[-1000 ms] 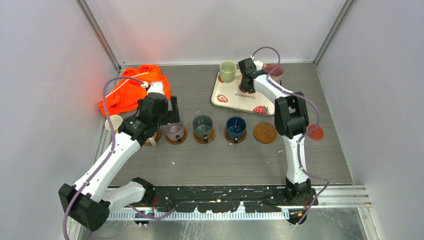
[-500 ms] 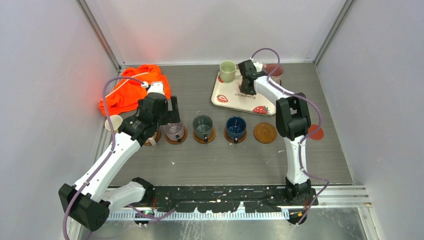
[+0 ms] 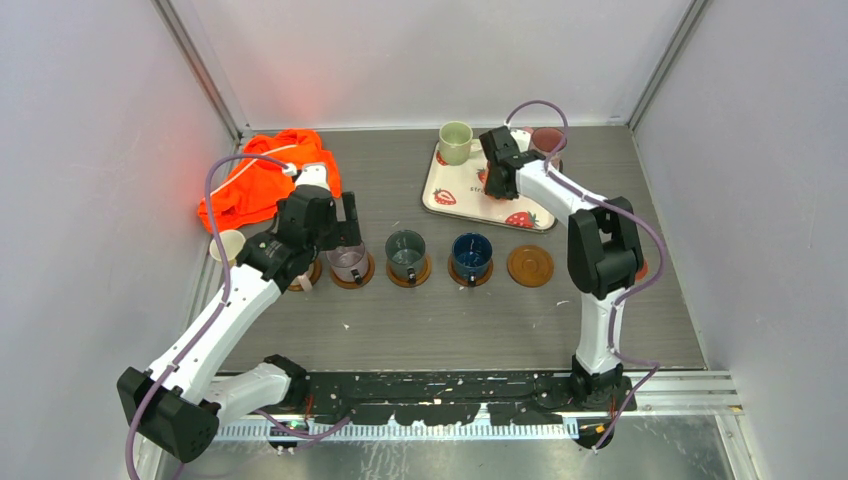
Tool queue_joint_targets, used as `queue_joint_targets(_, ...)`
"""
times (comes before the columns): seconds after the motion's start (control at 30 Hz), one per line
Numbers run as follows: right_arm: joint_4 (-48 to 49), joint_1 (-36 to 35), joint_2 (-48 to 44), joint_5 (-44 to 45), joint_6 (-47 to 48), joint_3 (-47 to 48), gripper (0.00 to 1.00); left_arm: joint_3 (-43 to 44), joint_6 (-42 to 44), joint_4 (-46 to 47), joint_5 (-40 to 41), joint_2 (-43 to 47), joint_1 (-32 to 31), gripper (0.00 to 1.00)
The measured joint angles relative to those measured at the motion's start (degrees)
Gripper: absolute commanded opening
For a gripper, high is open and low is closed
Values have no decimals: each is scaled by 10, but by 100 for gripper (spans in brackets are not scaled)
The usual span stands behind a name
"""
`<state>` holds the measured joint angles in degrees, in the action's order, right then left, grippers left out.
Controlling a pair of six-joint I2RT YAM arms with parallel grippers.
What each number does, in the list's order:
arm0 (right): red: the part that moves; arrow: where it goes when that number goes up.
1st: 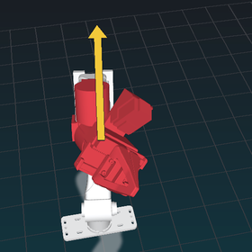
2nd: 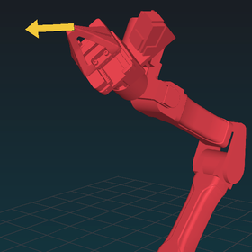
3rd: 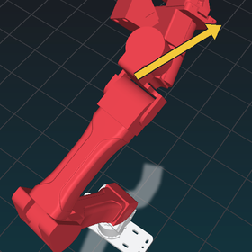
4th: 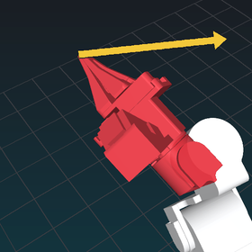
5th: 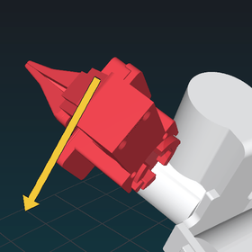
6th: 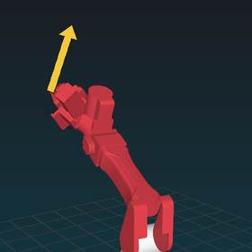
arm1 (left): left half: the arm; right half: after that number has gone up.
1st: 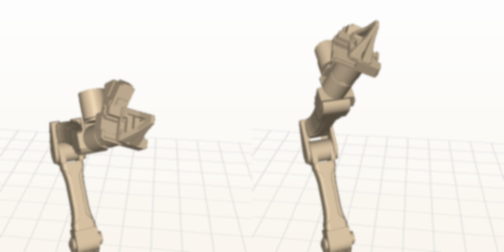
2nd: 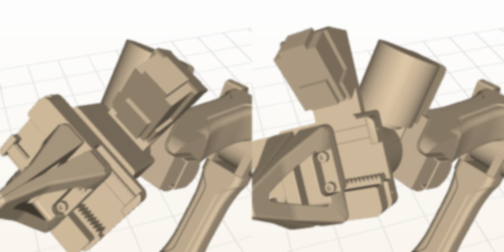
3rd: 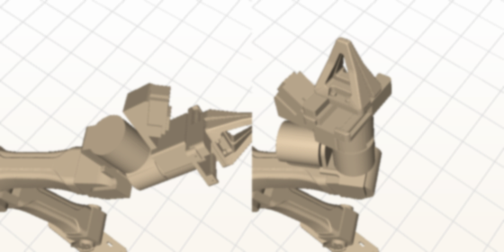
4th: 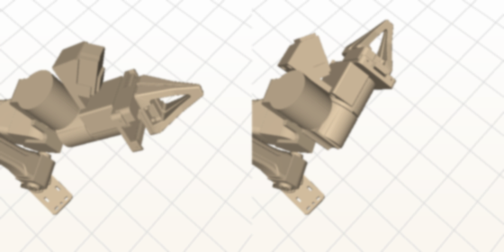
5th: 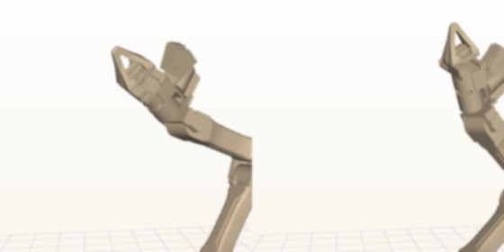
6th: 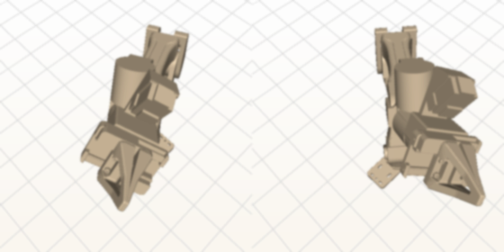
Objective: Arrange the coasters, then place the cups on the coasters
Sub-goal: Pick up the cup from the tray, then place the cup on the coaster.
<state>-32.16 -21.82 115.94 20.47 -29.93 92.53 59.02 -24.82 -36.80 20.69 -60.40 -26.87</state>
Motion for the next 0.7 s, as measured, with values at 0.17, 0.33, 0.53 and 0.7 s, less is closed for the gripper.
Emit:
queue_joint_targets(0.17,0,-6,-28,6,-2,-22,0,0,-3,1,-8,0,0,100)
queue_joint_targets(0.33,1,-10,-54,20,-4,-45,1,0,-3,1,-13,0,0,100)
queue_joint_targets(0.53,-11,-12,-125,42,-15,-104,1,0,-3,1,-19,-2,0,100)
queue_joint_targets(0.7,-21,-12,-214,57,-32,-169,1,0,-3,2,-24,-3,0,100)
